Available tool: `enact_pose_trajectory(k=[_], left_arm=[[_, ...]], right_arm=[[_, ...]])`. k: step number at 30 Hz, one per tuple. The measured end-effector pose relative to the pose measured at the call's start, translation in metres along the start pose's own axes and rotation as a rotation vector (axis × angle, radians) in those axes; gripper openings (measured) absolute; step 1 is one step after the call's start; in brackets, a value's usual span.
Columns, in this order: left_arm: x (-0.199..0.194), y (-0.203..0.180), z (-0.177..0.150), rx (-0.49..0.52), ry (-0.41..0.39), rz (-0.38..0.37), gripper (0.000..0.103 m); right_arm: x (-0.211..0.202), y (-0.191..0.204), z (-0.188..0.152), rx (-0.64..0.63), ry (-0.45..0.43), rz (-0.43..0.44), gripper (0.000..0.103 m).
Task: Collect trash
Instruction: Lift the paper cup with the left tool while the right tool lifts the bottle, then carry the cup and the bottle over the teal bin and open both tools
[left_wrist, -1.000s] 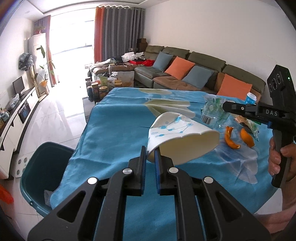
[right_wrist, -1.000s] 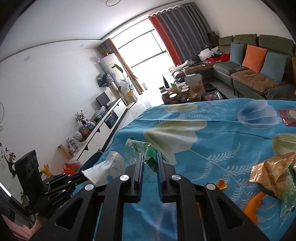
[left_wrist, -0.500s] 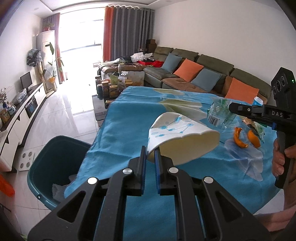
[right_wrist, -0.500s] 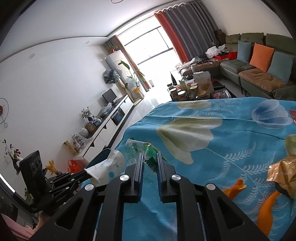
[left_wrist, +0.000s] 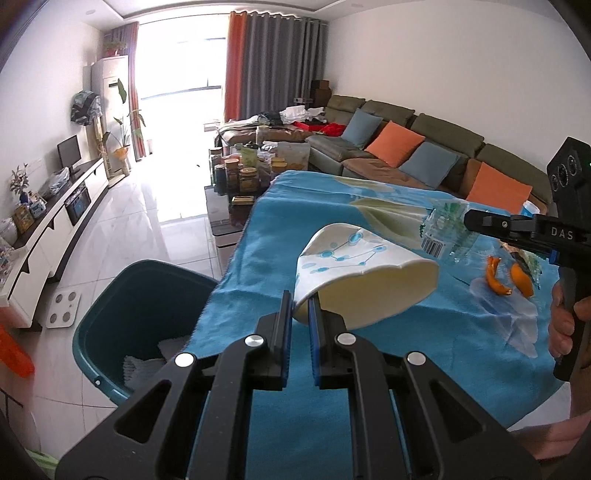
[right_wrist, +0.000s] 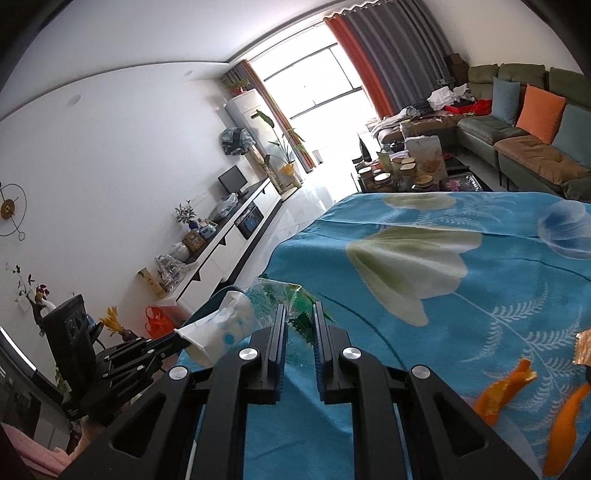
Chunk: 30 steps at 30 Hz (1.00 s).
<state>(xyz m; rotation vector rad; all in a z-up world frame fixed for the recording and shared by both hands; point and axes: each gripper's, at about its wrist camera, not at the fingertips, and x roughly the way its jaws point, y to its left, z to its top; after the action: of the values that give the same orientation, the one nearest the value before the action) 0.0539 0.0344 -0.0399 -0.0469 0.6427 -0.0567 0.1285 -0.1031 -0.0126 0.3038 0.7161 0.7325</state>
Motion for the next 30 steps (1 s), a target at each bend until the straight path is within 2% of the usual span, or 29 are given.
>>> enact_pose_trajectory(k=[30], left_arm=[[-0.021,0.066,-0.008,-0.108,-0.01,0.128,0.009]], right_arm=[[0.066,0.054,0.007,-0.092,0.099,0.105,0.012]])
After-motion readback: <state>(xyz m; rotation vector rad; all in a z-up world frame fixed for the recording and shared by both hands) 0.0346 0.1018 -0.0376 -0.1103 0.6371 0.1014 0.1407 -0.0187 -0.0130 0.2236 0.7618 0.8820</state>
